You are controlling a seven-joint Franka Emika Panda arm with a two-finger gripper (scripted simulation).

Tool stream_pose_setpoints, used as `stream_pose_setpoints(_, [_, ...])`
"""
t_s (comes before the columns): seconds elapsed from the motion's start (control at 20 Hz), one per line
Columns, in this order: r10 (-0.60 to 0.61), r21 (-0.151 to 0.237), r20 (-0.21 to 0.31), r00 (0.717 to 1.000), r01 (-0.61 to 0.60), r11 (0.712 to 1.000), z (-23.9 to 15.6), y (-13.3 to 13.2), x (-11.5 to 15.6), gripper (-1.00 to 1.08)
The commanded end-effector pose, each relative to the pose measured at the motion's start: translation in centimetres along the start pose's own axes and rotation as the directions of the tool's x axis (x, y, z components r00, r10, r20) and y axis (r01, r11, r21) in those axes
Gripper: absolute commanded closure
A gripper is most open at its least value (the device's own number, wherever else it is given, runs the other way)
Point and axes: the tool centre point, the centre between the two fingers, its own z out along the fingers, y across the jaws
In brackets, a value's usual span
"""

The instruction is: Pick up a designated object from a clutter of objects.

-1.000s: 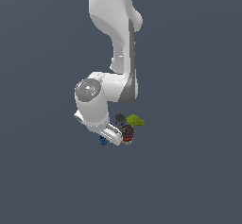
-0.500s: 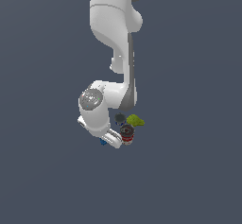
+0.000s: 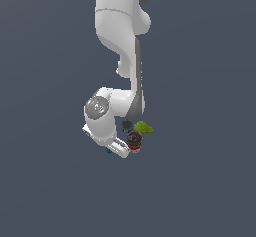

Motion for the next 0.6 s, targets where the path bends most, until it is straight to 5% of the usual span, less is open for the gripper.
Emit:
stream_pose_setpoints(0.0, [0.000,0.000,0.000,1.000,0.000,1.000,0.03,0.00,0.00,1.08])
stream_pose_setpoints(0.55, [0.000,0.000,0.000,1.000,0.000,1.000,-0.91,0.31,-0.42,1.08])
